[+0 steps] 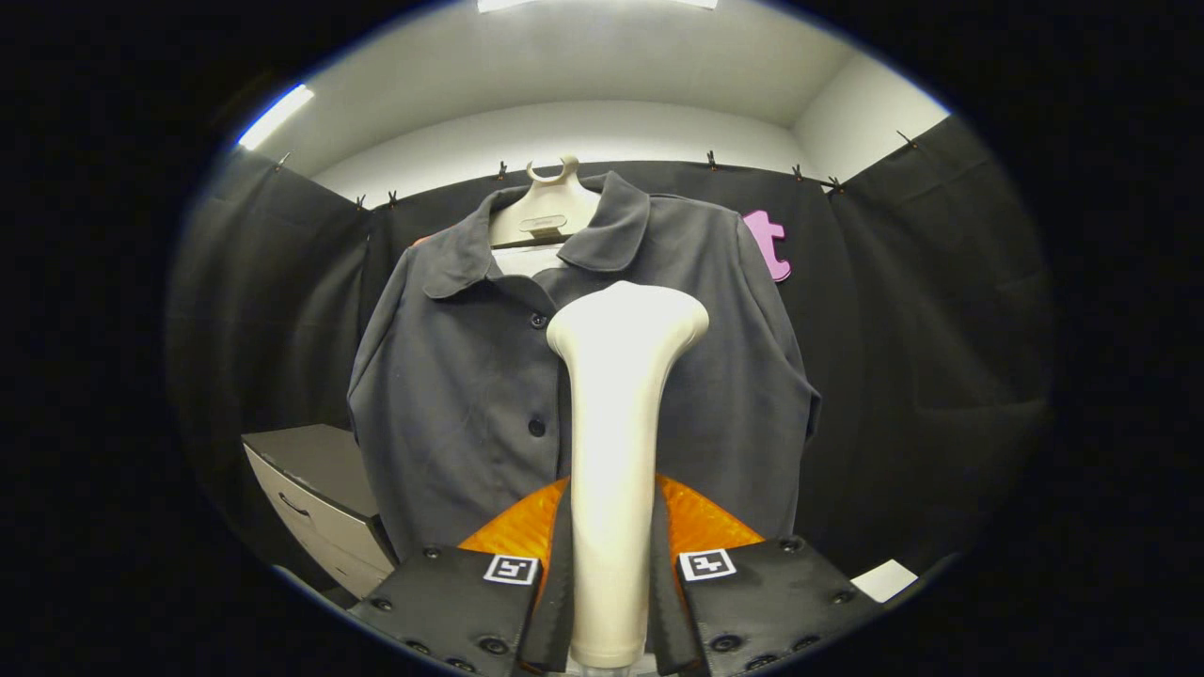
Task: Iron the clothes twice with a garment steamer, once on the left side and once on the right side.
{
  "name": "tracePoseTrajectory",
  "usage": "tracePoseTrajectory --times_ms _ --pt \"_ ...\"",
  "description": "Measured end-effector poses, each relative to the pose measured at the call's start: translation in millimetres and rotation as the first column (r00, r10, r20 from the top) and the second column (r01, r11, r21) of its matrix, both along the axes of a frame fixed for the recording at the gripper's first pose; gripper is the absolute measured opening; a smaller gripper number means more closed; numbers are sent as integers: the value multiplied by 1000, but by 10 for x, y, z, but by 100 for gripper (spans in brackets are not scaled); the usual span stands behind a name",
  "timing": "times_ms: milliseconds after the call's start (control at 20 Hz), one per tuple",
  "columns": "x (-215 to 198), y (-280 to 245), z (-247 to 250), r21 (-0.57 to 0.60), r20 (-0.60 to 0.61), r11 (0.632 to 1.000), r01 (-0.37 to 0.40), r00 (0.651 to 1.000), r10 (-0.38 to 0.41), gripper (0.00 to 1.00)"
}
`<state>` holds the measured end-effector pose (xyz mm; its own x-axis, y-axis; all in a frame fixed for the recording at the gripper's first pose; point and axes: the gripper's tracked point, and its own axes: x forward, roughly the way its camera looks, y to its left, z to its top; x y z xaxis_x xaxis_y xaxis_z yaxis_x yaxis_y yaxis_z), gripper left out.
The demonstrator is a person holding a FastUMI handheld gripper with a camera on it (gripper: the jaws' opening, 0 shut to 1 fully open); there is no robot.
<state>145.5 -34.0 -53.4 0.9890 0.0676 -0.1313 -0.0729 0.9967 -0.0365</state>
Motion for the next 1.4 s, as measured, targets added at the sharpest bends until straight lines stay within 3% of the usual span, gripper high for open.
tracePoseTrajectory --times_ms 500,1400 --pt "109 -79 -142 18 -39 1000 21 999 -20 41" --pt "-243 -160 -994 38 -171 996 77 983 -69 41"
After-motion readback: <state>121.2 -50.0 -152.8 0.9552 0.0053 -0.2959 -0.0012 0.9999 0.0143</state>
